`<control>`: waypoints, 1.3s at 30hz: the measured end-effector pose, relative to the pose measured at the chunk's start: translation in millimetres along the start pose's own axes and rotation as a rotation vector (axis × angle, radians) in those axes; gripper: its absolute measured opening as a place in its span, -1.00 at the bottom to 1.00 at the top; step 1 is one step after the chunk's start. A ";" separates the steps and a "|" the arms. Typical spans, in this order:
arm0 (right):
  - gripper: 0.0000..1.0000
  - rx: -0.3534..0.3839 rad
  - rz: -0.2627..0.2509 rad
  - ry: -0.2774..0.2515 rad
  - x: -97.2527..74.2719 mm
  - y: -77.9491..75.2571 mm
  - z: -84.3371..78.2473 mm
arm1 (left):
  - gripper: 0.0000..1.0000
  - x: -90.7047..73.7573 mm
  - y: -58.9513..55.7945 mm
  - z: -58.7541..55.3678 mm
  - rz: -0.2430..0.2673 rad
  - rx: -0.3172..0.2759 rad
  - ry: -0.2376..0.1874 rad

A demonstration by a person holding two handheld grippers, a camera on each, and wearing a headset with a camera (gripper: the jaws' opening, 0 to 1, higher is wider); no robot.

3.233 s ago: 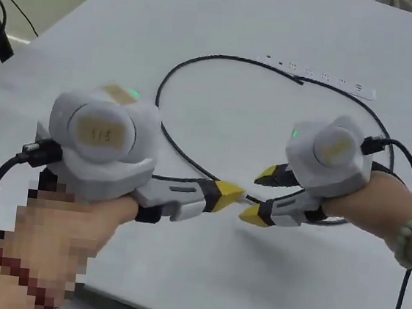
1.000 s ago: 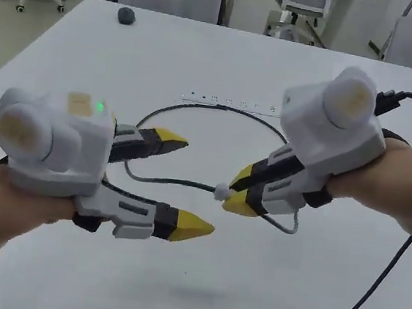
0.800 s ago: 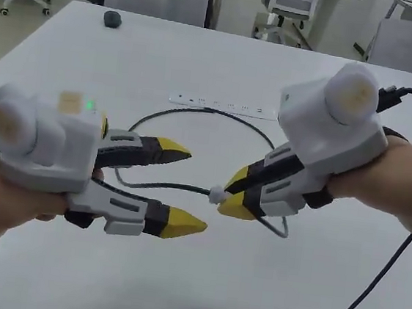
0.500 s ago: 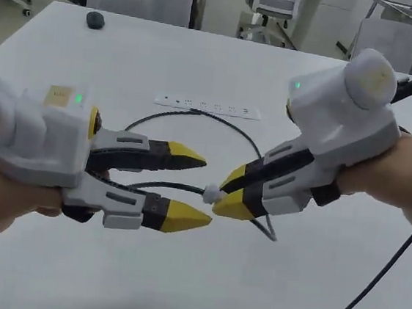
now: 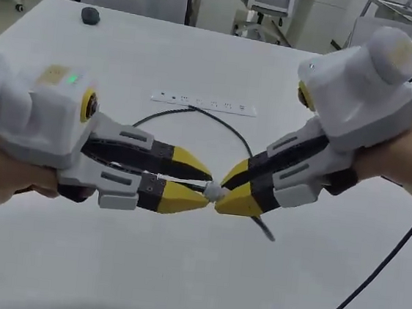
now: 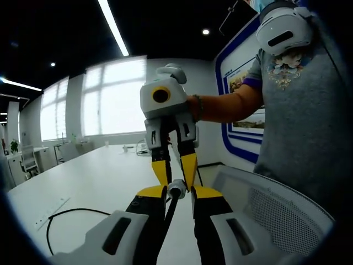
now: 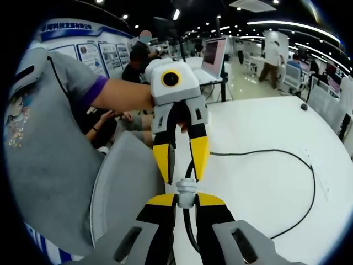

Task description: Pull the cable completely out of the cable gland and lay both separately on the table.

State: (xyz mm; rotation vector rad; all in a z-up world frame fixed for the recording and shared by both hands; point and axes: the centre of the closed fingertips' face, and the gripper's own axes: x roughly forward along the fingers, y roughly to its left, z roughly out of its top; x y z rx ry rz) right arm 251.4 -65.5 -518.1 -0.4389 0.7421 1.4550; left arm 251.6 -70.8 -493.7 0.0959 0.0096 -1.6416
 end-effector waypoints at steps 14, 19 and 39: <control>-0.84 0.010 0.056 -0.027 0.6 8.0 3.0 | -0.66 4.0 -8.0 0.4 -0.045 0.032 0.004; -0.84 -0.027 0.067 -0.027 1.0 9.9 2.9 | -0.65 5.3 -8.3 0.2 -0.061 0.014 -0.004; -0.84 -0.037 0.114 -0.051 2.9 9.4 1.7 | -0.67 5.4 -8.3 -5.4 -0.084 -0.032 -0.031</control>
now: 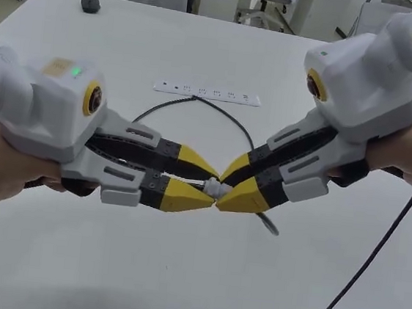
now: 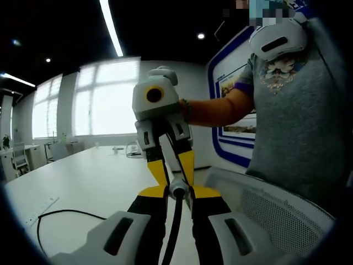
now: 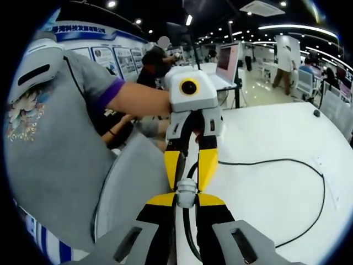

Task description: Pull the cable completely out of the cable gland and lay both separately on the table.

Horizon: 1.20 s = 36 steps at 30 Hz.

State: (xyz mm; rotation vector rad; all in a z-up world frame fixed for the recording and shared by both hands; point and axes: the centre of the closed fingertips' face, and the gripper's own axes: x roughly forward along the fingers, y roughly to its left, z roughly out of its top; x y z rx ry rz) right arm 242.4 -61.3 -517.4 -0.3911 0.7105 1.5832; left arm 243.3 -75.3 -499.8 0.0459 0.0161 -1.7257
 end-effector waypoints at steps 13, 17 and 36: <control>-0.83 0.065 0.006 -0.067 -1.9 -5.4 -3.4 | -0.70 -0.8 5.1 -2.4 0.063 0.014 0.012; -0.82 0.172 -0.001 -0.166 -11.5 -8.8 -0.8 | -0.70 -4.5 7.9 0.7 0.088 0.026 0.009; -0.65 0.496 0.208 -0.425 -8.4 1.7 2.5 | -0.69 -6.5 -2.9 6.7 0.056 0.112 0.035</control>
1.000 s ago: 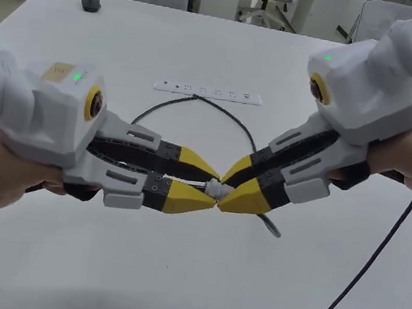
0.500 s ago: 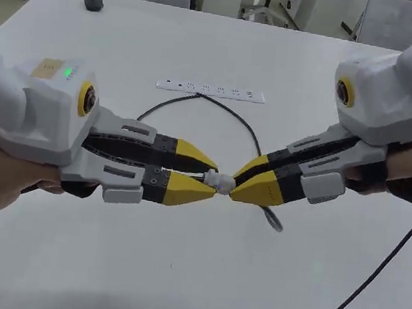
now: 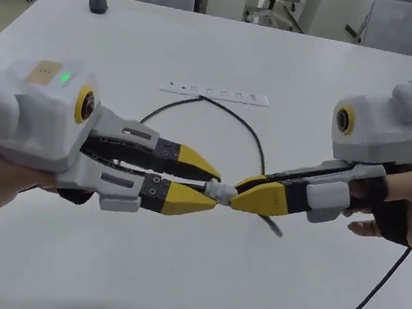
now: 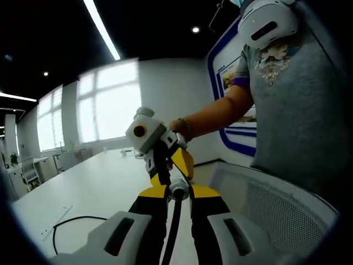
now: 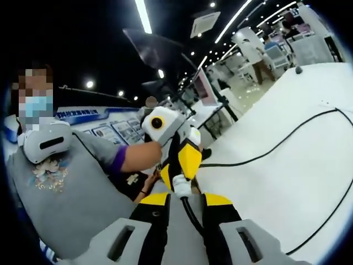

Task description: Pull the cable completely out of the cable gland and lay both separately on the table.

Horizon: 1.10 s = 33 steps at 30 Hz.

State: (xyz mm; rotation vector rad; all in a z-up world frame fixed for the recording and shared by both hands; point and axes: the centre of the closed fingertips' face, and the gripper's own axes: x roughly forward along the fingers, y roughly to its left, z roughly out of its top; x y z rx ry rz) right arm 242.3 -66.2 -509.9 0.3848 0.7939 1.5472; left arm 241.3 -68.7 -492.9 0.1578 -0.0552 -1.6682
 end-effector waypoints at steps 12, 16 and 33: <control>-0.84 0.058 0.075 -0.020 4.8 9.4 0.7 | -0.69 -0.4 -4.6 0.1 -0.005 0.028 0.017; -0.85 -0.001 0.037 -0.008 3.5 8.6 1.6 | -0.69 0.0 -3.7 0.1 0.005 0.012 0.017; -0.92 -0.247 -0.120 0.084 1.9 0.5 -1.5 | -0.70 -1.2 1.8 -9.4 0.036 -0.080 0.011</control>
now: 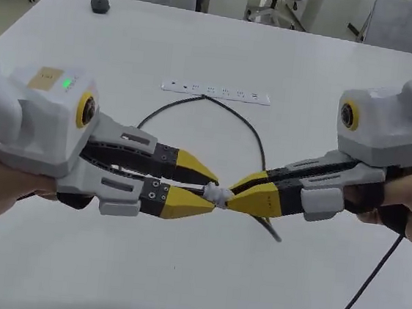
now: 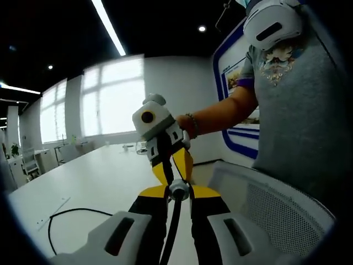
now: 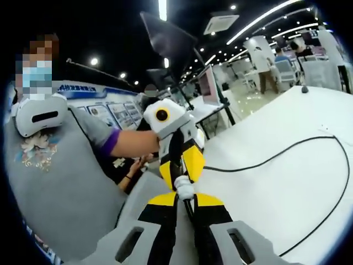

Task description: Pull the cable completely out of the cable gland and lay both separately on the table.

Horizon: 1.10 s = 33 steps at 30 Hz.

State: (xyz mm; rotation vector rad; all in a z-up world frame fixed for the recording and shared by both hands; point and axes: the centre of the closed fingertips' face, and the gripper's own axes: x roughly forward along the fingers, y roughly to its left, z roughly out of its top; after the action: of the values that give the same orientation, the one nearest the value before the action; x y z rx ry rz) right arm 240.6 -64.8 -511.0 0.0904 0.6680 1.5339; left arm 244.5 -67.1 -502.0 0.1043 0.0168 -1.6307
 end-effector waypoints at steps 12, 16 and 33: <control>-0.86 0.020 0.060 0.050 1.8 9.1 -3.3 | -0.70 -1.6 -12.2 2.3 -0.044 0.054 -0.016; -0.85 0.059 0.098 0.028 2.3 7.6 2.0 | -0.69 -2.3 -10.5 7.4 -0.048 0.061 -0.029; -0.90 -0.138 0.016 0.225 8.1 -3.3 -3.8 | -0.69 1.1 -8.6 -2.5 -0.043 0.072 0.006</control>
State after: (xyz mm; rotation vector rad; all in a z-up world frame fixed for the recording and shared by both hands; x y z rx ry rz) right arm 241.0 -58.7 -518.4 -0.1833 0.7374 1.6155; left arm 236.0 -67.5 -505.0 0.1647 -0.0355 -1.6744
